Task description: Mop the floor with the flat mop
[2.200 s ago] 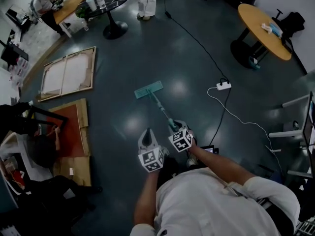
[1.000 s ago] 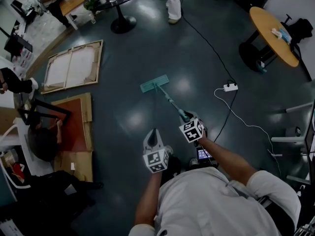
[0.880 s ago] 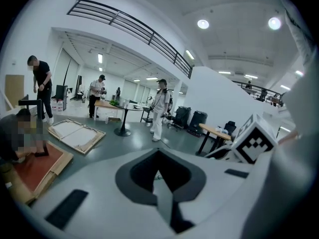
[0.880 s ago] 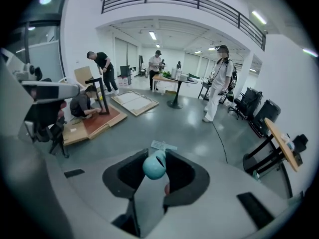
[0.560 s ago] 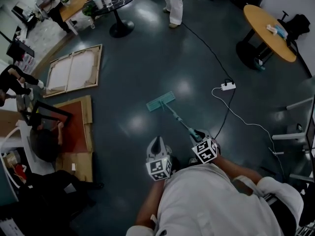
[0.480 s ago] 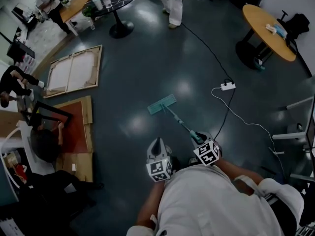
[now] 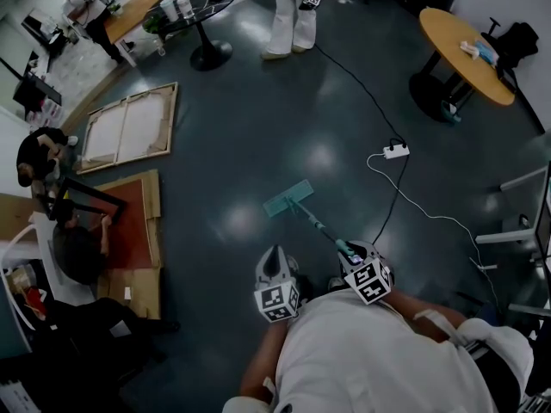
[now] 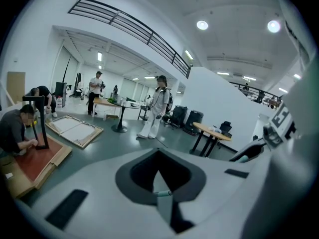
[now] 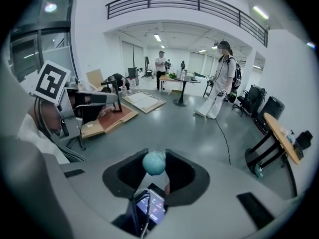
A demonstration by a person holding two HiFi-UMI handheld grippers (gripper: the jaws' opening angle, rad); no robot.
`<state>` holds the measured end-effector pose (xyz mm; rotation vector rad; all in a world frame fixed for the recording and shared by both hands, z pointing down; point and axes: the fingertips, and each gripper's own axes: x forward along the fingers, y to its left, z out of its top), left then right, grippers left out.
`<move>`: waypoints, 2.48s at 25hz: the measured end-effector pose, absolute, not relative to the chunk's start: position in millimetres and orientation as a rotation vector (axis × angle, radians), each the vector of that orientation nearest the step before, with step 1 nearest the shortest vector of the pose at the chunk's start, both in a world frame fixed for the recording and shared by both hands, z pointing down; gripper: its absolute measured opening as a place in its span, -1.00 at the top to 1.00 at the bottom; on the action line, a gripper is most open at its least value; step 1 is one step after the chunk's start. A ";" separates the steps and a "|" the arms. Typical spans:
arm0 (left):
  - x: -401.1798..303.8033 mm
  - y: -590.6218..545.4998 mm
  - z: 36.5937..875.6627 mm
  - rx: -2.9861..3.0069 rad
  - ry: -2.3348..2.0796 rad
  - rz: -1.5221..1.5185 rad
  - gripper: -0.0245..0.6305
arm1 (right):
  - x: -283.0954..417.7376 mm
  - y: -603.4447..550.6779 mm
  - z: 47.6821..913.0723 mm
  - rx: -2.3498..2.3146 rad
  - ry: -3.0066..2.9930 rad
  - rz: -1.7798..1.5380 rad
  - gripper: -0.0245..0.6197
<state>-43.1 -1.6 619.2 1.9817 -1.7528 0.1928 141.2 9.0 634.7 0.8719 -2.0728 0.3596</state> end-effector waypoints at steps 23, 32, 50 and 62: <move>-83.4 -60.2 636.1 1.956 -1.784 0.208 0.91 | 41.7 -118.7 726.1 0.911 -2.086 0.329 0.57; -119.2 -78.6 642.8 1.936 -1.794 0.229 0.91 | -21.1 -249.7 767.2 0.992 -2.022 0.278 0.57; -114.4 -91.7 640.1 1.956 -1.773 0.192 0.91 | 0.9 -221.3 735.6 0.949 -1.980 0.302 0.58; -61.8 -51.5 606.2 2.015 -1.700 0.130 0.91 | 76.0 -73.4 658.6 0.821 -1.979 0.349 0.57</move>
